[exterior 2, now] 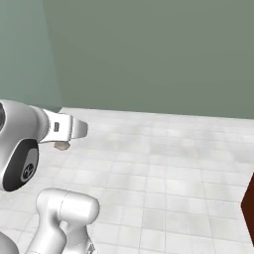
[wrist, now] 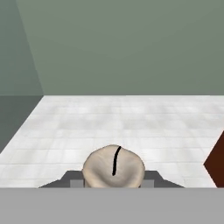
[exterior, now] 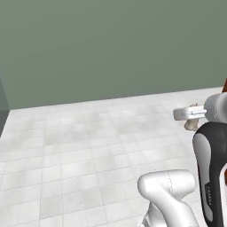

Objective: Get the candle and the beer from the cabinet and move them to the dining counter.

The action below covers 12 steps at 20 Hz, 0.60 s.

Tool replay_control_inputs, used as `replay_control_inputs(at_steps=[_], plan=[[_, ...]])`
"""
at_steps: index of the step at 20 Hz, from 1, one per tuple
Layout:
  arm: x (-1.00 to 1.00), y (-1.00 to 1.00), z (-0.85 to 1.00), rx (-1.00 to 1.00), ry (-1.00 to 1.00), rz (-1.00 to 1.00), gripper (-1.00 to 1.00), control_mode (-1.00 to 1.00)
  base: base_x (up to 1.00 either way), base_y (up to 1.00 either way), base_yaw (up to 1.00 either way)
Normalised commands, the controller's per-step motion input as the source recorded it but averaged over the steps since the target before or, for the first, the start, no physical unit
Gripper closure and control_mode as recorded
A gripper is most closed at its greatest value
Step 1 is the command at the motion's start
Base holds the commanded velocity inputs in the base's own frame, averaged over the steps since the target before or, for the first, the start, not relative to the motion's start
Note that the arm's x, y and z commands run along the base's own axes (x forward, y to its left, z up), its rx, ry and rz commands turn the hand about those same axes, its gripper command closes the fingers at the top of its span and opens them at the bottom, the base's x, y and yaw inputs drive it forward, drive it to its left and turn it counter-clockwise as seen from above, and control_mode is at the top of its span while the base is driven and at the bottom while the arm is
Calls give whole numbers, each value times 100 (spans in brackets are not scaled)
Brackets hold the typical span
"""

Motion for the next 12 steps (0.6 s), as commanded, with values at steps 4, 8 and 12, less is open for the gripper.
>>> replay_control_inputs(at_steps=[4, 8, 12], plan=[[0, 0, 0, 0, 0, 0, 100, 100, 100, -4, -30], [0, 0, 0, 0, 0, 0, 100, 100, 99, 8, -46], [0, 0, 0, 0, 0, 0, 100, 100, 73, 39, -60]])
